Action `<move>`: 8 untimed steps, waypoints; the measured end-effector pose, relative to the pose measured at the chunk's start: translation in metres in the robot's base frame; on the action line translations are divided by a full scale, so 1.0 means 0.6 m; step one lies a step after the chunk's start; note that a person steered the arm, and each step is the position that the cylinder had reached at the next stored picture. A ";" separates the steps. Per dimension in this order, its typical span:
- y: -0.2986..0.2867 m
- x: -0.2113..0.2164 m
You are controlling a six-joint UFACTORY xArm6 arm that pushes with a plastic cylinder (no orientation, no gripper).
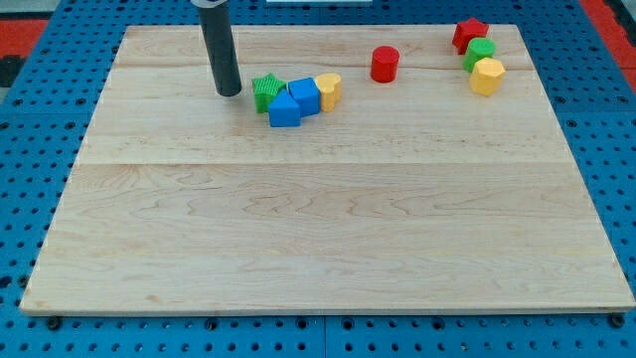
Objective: Move the green star and yellow heart slightly to the right
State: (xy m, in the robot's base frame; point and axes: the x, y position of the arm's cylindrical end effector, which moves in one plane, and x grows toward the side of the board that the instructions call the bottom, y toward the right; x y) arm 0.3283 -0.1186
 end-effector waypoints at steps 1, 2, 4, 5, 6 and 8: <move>0.035 0.007; 0.097 0.006; 0.167 0.006; 0.174 0.006; 0.139 -0.009; 0.186 -0.022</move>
State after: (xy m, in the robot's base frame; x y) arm 0.3151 -0.0071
